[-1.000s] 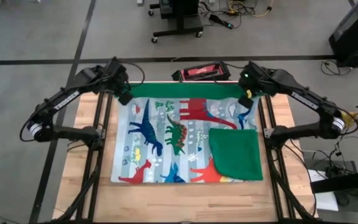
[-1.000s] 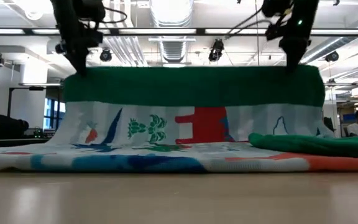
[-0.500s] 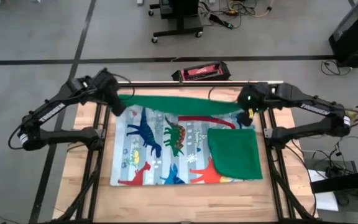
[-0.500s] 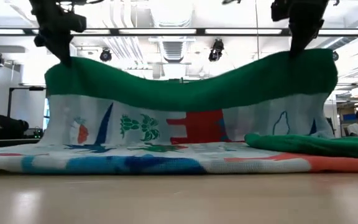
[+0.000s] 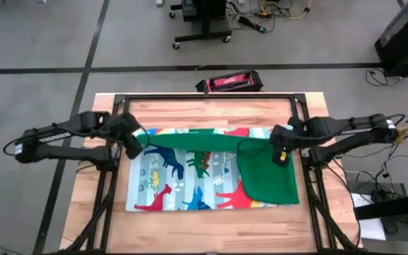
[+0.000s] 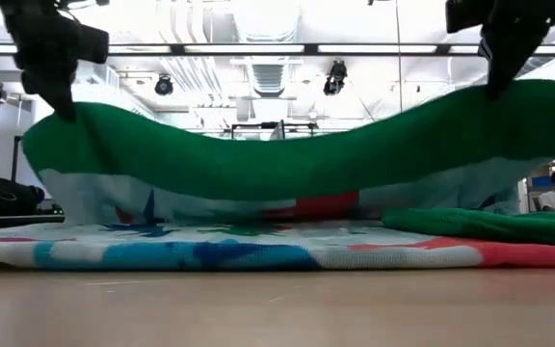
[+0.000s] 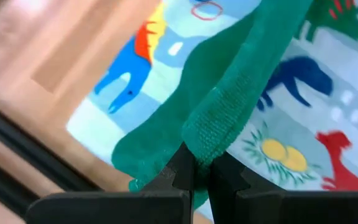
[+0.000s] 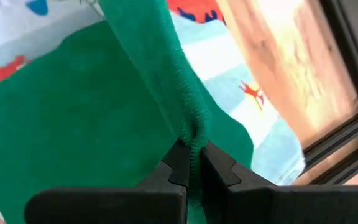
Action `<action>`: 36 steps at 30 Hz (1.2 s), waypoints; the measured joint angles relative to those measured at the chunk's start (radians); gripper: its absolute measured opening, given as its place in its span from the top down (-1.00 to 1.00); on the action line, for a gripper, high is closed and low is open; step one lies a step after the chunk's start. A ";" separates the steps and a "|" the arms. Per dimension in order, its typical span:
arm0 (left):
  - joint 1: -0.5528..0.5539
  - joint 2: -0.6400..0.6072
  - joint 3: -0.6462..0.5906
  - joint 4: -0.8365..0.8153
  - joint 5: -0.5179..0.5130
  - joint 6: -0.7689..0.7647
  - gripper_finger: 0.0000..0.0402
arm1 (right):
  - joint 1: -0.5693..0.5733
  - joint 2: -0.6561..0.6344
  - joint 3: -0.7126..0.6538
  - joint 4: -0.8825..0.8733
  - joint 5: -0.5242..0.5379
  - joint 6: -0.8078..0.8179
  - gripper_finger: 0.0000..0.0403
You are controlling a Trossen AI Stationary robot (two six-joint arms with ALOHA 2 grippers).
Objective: Roll towel
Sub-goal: Fold the multi-color dinosaur print towel
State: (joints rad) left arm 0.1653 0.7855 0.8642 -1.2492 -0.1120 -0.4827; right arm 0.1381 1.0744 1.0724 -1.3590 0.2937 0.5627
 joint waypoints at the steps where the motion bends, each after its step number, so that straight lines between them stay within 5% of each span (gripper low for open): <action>1: -0.032 -0.003 -0.005 0.000 0.000 -0.026 0.97 | 0.014 0.000 -0.002 0.000 -0.003 0.009 1.00; 10: -0.206 -0.003 0.004 -0.012 0.014 -0.150 0.97 | 0.149 0.002 0.002 0.002 -0.005 0.090 1.00; 20: -0.223 -0.019 0.021 -0.120 0.020 -0.233 0.97 | 0.228 0.001 0.002 -0.051 0.025 0.191 1.00; 28: -0.248 -0.017 -0.039 -0.032 0.079 -0.268 0.97 | 0.316 0.027 -0.009 -0.045 0.022 0.289 1.00; 36: -0.406 -0.007 -0.110 0.105 0.126 -0.379 0.97 | 0.476 0.081 -0.018 -0.014 0.021 0.446 1.00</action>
State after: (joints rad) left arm -0.2409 0.7783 0.7538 -1.1439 0.0139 -0.8617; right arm 0.6141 1.1553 1.0546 -1.3732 0.3149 1.0088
